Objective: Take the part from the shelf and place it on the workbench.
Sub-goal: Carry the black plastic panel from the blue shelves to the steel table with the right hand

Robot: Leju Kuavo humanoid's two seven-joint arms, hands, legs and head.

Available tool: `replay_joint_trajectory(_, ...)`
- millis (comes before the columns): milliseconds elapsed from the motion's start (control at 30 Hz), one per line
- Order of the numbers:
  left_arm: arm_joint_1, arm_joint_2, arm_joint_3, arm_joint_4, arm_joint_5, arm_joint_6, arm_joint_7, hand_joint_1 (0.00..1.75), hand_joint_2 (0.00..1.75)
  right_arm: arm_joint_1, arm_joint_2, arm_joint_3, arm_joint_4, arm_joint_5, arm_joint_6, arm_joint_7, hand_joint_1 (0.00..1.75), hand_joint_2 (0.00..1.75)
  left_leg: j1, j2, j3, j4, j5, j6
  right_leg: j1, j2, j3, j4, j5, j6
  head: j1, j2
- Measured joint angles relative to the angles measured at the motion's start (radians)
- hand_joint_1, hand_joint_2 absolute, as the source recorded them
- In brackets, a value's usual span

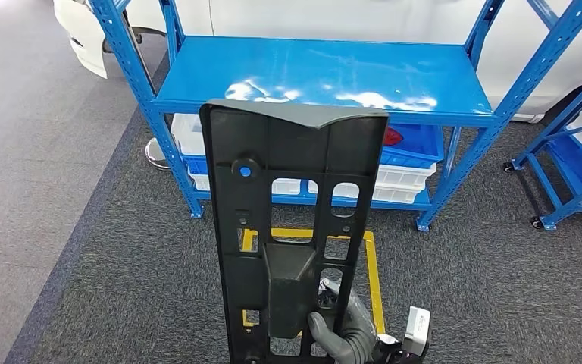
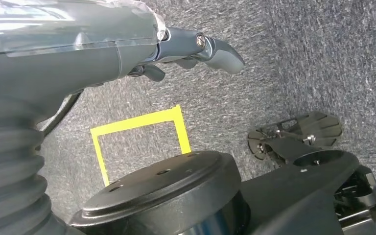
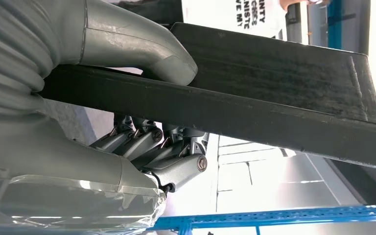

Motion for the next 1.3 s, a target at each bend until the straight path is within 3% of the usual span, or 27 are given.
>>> replay_joint_trajectory(67,-0.001,0.0,0.004,0.0,0.0,-0.001,0.001,0.0,1.75,0.0,0.004,0.0,0.0,-0.001,0.003,0.003,1.41,1.75,0.001,-0.002,-0.022,0.053,-0.041,-0.01,-0.005,-0.004,-0.005,-0.007,0.012,-0.015,0.0,0.0)
replay_joint_trajectory(167,-0.009,0.001,0.009,0.0,0.002,-0.003,0.0,0.0,1.75,0.0,0.008,-0.001,0.003,-0.003,0.006,0.006,1.41,1.75,0.003,-0.004,-0.083,0.239,-0.146,-0.022,-0.002,-0.016,-0.018,-0.007,0.021,-0.025,0.0,0.0)
replay_joint_trajectory(200,-0.01,0.001,0.01,0.0,0.003,-0.003,0.0,0.0,1.75,0.0,0.009,-0.001,0.005,-0.003,0.007,0.007,1.41,1.75,0.003,-0.003,-0.089,0.277,-0.157,-0.025,-0.001,-0.021,-0.021,-0.005,0.023,-0.026,0.0,0.0)
replay_joint_trajectory(233,-0.01,0.001,0.01,0.0,0.003,-0.002,0.001,0.0,1.75,0.0,0.009,-0.001,0.007,-0.003,0.008,0.007,1.41,1.75,0.004,-0.003,-0.077,0.277,-0.147,-0.026,-0.001,-0.026,-0.023,-0.002,0.024,-0.026,0.0,0.0)
replay_joint_trajectory(267,-0.008,0.001,0.01,0.0,0.002,-0.002,0.002,0.0,1.75,-0.001,0.01,-0.001,0.008,-0.003,0.011,0.008,1.41,1.75,0.004,-0.001,-0.049,0.237,-0.12,-0.026,-0.001,-0.032,-0.024,0.002,0.023,-0.025,0.0,0.0)
replay_joint_trajectory(333,-0.002,0.001,0.01,0.0,0.0,-0.002,0.004,0.0,1.75,-0.002,0.011,-0.001,0.01,-0.003,0.015,0.009,1.41,1.75,0.004,0.021,0.03,0.098,-0.064,-0.022,0.001,-0.043,-0.026,0.01,0.02,-0.019,0.0,0.0)
replay_joint_trajectory(400,0.004,0.001,0.011,-0.001,0.0,-0.002,0.005,0.0,1.75,-0.004,0.013,-0.001,0.01,-0.003,0.017,0.009,1.41,1.75,-0.002,0.045,0.067,0.013,-0.048,-0.012,0.006,-0.056,-0.032,0.017,0.019,-0.011,0.0,0.0)
replay_joint_trajectory(433,0.006,0.001,0.011,-0.001,-0.001,-0.002,0.005,0.0,1.75,-0.004,0.013,-0.001,0.01,-0.003,0.018,0.009,1.41,1.75,-0.006,0.047,0.067,0.004,-0.053,-0.004,0.009,-0.064,-0.037,0.019,0.02,-0.007,0.0,0.0)
replay_joint_trajectory(500,0.008,0.001,0.011,-0.001,-0.001,-0.002,0.005,0.0,1.75,-0.006,0.014,-0.001,0.01,-0.003,0.018,0.01,1.41,1.75,-0.001,0.029,0.058,-0.006,-0.049,0.011,0.01,-0.077,-0.042,0.023,0.019,0.002,0.0,0.0)
replay_joint_trajectory(567,0.009,-0.001,0.011,-0.001,-0.001,-0.002,0.004,0.0,1.75,-0.009,0.014,-0.001,0.01,-0.003,0.019,0.009,1.41,1.75,0.005,0.011,0.053,-0.012,-0.041,0.025,0.007,-0.053,-0.06,0.064,-0.012,0.013,0.0,0.0)
replay_joint_trajectory(667,0.008,-0.001,0.012,-0.001,-0.002,-0.005,0.002,0.0,1.75,-0.01,0.014,-0.001,0.013,-0.003,0.02,0.009,1.41,1.75,0.005,-0.012,0.043,-0.012,-0.033,0.035,-0.001,-0.006,-0.153,0.26,-0.107,0.024,0.0,0.0)
replay_joint_trajectory(700,0.008,-0.002,0.012,-0.001,-0.002,-0.005,0.001,0.0,1.75,-0.009,0.014,-0.001,0.016,-0.003,0.02,0.01,1.41,1.75,0.005,-0.021,0.041,-0.01,-0.032,0.035,-0.002,-0.002,-0.179,0.312,-0.119,0.025,0.0,0.0)
replay_joint_trajectory(733,0.008,-0.002,0.012,-0.001,-0.002,-0.005,0.0,0.0,1.75,-0.009,0.014,-0.001,0.018,-0.003,0.02,0.01,1.41,1.75,0.005,-0.032,0.04,-0.009,-0.031,0.035,-0.003,-0.001,-0.188,0.327,-0.11,0.026,0.0,0.0)
replay_joint_trajectory(767,0.008,-0.002,0.012,-0.001,-0.002,-0.005,0.0,0.0,1.75,-0.009,0.014,-0.001,0.019,-0.003,0.02,0.01,1.41,1.75,0.005,-0.043,0.04,-0.007,-0.031,0.034,-0.005,0.001,-0.177,0.301,-0.081,0.026,0.0,0.0)
replay_joint_trajectory(800,0.007,-0.003,0.012,-0.001,-0.002,-0.005,-0.001,0.0,1.75,-0.01,0.014,-0.001,0.02,-0.003,0.021,0.01,1.41,1.75,0.005,-0.055,0.041,-0.005,-0.032,0.032,-0.007,0.01,-0.15,0.24,-0.038,0.024,0.0,0.0)
replay_joint_trajectory(867,0.005,-0.005,0.012,-0.001,-0.003,-0.005,-0.002,0.0,1.75,-0.01,0.014,-0.001,0.02,-0.003,0.023,0.01,1.41,1.75,0.004,-0.076,0.038,0.001,-0.034,0.026,-0.01,0.05,-0.09,0.105,0.023,0.019,0.0,0.0)
replay_joint_trajectory(933,0.003,-0.006,0.012,-0.001,-0.003,-0.005,-0.003,0.0,1.75,-0.009,0.014,-0.001,0.021,-0.003,0.028,0.01,1.41,1.75,0.005,-0.096,0.027,0.006,-0.032,0.015,-0.009,0.072,-0.067,0.044,0.032,0.014,0.0,0.0)
replay_joint_trajectory(1000,0.002,-0.006,0.013,-0.001,-0.003,-0.005,-0.003,0.0,1.75,-0.01,0.014,-0.001,0.022,-0.003,0.032,0.011,1.41,1.75,0.008,-0.11,0.017,0.007,-0.03,0.001,-0.01,0.055,-0.066,0.033,0.031,0.008,0.0,0.0)
replay_joint_trajectory(1067,0.002,-0.006,0.015,-0.001,-0.004,-0.003,-0.002,0.0,1.75,-0.011,0.015,-0.001,0.022,-0.003,0.034,0.011,1.41,1.75,0.007,-0.083,0.004,0.036,-0.051,-0.01,-0.014,0.033,-0.062,0.024,0.034,-0.003,0.0,0.0)
replay_joint_trajectory(1133,-0.002,-0.004,0.017,-0.001,-0.004,-0.002,-0.003,0.0,1.75,-0.012,0.017,-0.001,0.023,-0.004,0.034,0.011,1.41,1.75,0.005,-0.041,-0.037,0.139,-0.11,-0.019,-0.013,0.007,-0.058,0.02,0.034,-0.012,0.0,0.0)
replay_joint_trajectory(1200,-0.008,-0.003,0.017,-0.001,-0.004,-0.004,-0.006,0.0,1.75,-0.011,0.017,-0.001,0.027,-0.004,0.034,0.01,1.41,1.75,0.005,-0.028,-0.081,0.261,-0.161,-0.026,-0.011,-0.022,-0.057,0.021,0.032,-0.016,0.0,0.0)
replay_joint_trajectory(1233,-0.01,-0.003,0.017,-0.001,-0.004,-0.005,-0.007,0.0,1.75,-0.011,0.017,-0.001,0.029,-0.004,0.034,0.01,1.41,1.75,0.005,-0.025,-0.085,0.284,-0.163,-0.027,-0.01,-0.035,-0.055,0.021,0.031,-0.016,0.0,0.0)
replay_joint_trajectory(1267,-0.009,-0.003,0.017,-0.001,-0.005,-0.004,-0.008,0.0,1.75,-0.011,0.017,-0.002,0.031,-0.004,0.034,0.01,1.41,1.75,0.005,-0.021,-0.07,0.269,-0.145,-0.028,-0.009,-0.047,-0.054,0.022,0.029,-0.016,0.0,0.0)
replay_joint_trajectory(1300,-0.007,-0.003,0.017,-0.001,-0.006,-0.003,-0.008,0.0,1.75,-0.011,0.018,-0.002,0.033,-0.004,0.034,0.01,1.41,1.75,0.005,-0.012,-0.04,0.215,-0.113,-0.027,-0.009,-0.056,-0.052,0.022,0.028,-0.014,0.0,0.0)
